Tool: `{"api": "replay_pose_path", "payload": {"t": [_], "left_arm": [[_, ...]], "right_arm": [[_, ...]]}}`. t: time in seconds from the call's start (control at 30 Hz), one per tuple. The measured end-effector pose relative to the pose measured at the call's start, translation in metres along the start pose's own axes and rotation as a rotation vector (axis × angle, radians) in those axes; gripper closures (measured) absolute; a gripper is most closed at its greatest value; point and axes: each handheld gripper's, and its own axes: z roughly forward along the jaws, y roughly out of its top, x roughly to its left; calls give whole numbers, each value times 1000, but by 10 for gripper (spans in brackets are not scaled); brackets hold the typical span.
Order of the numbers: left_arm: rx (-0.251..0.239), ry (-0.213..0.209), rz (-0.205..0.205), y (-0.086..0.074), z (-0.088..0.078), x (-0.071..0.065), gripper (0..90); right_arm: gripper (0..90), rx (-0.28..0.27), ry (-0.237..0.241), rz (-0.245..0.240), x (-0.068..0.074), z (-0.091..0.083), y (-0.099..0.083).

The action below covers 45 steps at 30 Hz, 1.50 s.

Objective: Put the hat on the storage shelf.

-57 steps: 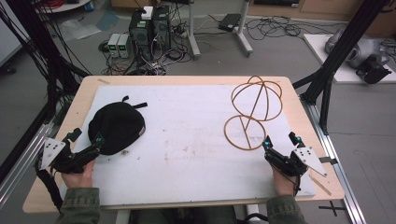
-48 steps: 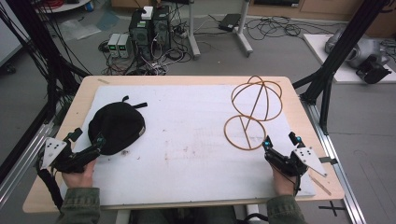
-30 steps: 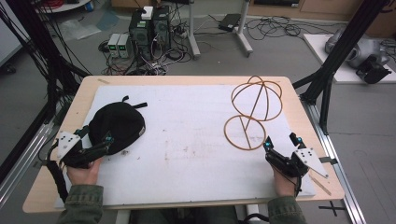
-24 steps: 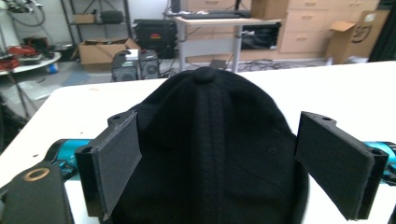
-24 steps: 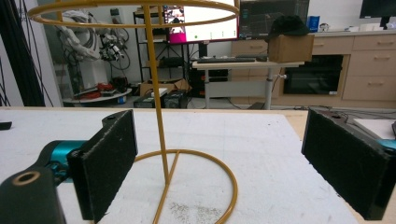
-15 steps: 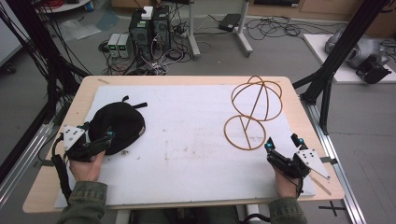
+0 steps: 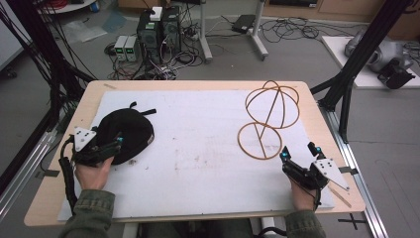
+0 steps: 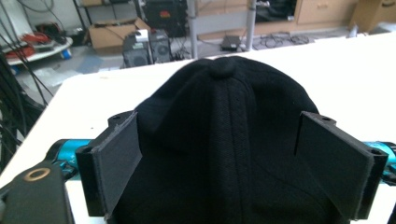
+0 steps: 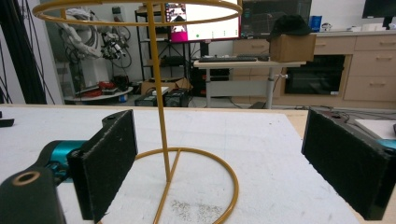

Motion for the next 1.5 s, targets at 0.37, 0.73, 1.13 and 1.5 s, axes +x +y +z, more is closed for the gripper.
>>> {"api": "replay_pose_path", "payload": {"t": [0.37, 0.73, 1.13, 1.5], "left_arm": [[40, 1, -8, -2, 11, 2, 166], [83, -19, 16, -5, 15, 0, 365], [96, -28, -19, -2, 12, 1, 744], [110, -34, 26, 0, 7, -4, 866]], "right_arm": [[97, 0, 3, -2, -2, -3, 0], [97, 0, 14, -15, 1, -1, -1], [97, -11, 22, -20, 3, -1, 0], [97, -26, 31, -31, 6, -1, 0]]}}
